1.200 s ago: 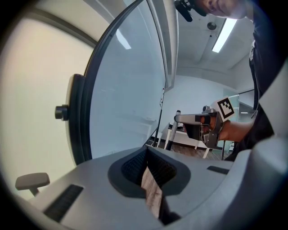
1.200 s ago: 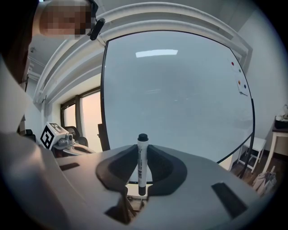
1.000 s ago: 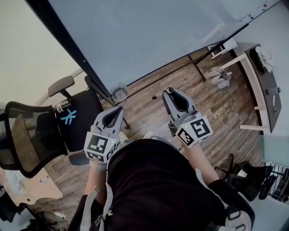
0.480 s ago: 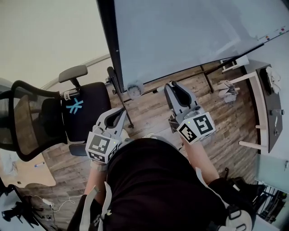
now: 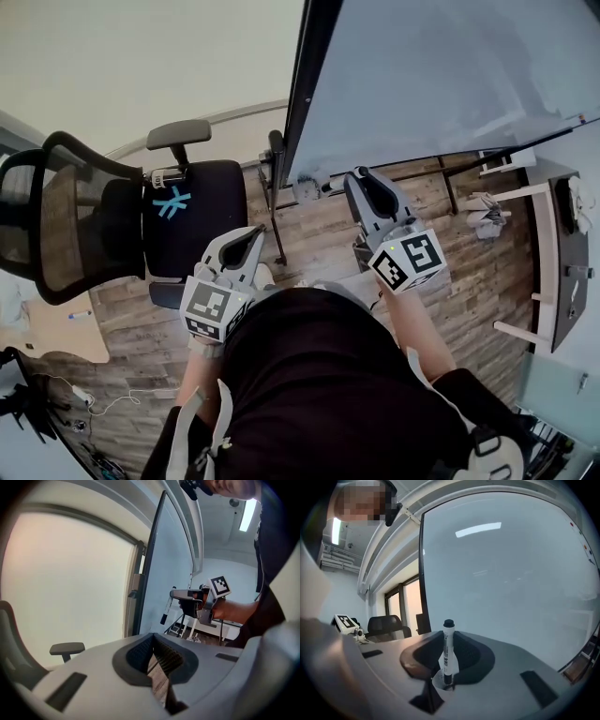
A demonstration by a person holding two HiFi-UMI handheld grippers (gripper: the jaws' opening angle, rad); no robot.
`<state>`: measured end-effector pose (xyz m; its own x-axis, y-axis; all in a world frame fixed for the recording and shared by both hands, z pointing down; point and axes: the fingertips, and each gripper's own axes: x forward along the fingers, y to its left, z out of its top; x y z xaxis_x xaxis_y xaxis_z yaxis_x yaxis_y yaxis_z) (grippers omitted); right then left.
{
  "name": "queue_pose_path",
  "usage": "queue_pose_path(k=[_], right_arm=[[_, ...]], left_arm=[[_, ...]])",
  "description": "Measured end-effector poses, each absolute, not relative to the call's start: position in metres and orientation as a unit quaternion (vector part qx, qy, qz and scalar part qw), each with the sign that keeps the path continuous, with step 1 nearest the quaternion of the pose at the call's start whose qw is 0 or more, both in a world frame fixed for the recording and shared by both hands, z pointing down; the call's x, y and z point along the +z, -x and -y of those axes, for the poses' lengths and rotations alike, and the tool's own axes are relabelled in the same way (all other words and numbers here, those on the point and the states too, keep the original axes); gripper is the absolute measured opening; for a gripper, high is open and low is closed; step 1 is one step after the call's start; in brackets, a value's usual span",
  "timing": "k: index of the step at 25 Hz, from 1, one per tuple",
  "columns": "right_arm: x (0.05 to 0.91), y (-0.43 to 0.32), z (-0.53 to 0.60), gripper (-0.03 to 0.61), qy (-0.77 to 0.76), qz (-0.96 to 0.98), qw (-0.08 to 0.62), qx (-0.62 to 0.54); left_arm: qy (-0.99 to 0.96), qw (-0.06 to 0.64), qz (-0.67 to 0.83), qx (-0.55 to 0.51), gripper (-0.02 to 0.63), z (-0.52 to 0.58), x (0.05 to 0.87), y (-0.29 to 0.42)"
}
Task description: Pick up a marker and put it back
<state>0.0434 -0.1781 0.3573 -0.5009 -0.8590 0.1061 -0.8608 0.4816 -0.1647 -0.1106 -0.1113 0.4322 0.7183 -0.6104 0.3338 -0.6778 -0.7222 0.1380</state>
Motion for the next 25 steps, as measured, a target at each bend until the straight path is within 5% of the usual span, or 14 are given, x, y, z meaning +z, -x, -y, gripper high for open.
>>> queue_pose_path(k=[25], right_arm=[[0.439, 0.018, 0.192, 0.077, -0.462, 0.877, 0.082, 0.107]], left_arm=[[-0.891, 0.136, 0.408, 0.144, 0.009, 0.099, 0.45, 0.176]])
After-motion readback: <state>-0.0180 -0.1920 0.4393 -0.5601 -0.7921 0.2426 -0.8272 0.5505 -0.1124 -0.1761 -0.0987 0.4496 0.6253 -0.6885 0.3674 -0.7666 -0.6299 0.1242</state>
